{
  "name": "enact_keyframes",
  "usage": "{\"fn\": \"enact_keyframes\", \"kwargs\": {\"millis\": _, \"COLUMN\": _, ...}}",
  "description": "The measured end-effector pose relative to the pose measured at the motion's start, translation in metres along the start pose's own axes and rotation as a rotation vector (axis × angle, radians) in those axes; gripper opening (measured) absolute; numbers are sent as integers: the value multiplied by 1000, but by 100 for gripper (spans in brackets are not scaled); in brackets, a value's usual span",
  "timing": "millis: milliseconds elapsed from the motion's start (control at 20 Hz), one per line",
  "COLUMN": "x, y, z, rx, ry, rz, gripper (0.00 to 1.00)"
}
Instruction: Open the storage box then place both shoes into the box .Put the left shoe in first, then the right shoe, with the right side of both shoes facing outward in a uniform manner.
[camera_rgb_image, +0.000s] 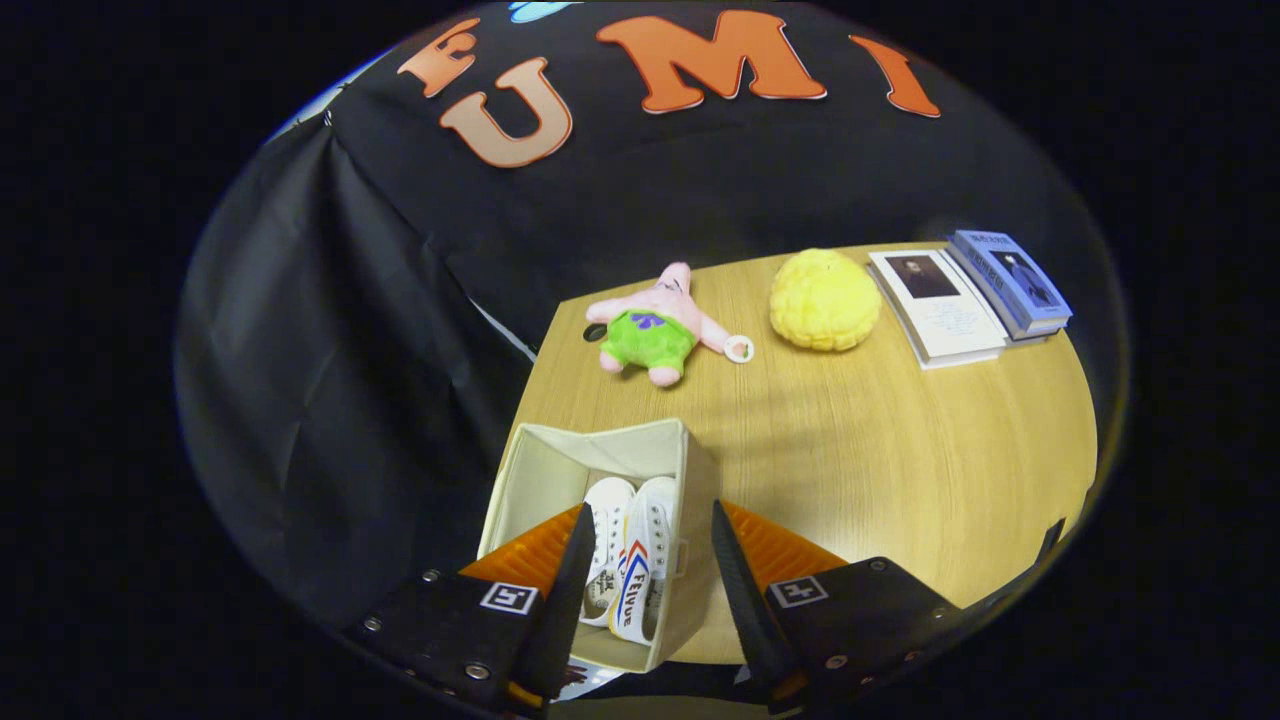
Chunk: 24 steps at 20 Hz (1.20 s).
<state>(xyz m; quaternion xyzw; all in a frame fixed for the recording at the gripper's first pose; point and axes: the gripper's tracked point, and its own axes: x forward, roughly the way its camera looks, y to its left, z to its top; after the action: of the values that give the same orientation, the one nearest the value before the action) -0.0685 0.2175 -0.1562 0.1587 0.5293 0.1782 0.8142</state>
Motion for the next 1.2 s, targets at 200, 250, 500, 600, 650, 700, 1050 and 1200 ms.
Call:
{"fn": "enact_keyframes", "kwargs": {"millis": 200, "x": -39, "y": -29, "z": 48, "rx": -47, "ry": -153, "rz": 15, "gripper": 83}}
{"fn": "enact_keyframes", "kwargs": {"millis": 250, "x": -51, "y": -38, "z": 63, "rx": -57, "ry": -200, "rz": 12, "gripper": 88}}
{"fn": "enact_keyframes", "kwargs": {"millis": 500, "x": -124, "y": -86, "z": 138, "rx": -112, "ry": -470, "rz": -46, "gripper": 97}}
{"fn": "enact_keyframes", "kwargs": {"millis": 600, "x": -154, "y": -104, "z": 166, "rx": -160, "ry": -583, "rz": -79, "gripper": 97}}
{"fn": "enact_keyframes", "kwargs": {"millis": 650, "x": -168, "y": -110, "z": 178, "rx": -196, "ry": -630, "rz": -98, "gripper": 98}}
{"fn": "enact_keyframes", "kwargs": {"millis": 700, "x": -184, "y": -119, "z": 186, "rx": -210, "ry": -660, "rz": -118, "gripper": 98}}
{"fn": "enact_keyframes", "kwargs": {"millis": 1050, "x": -265, "y": -144, "z": 239, "rx": -247, "ry": -858, "rz": -134, "gripper": 98}}
{"fn": "enact_keyframes", "kwargs": {"millis": 1200, "x": -279, "y": -143, "z": 247, "rx": -282, "ry": -897, "rz": -125, "gripper": 98}}
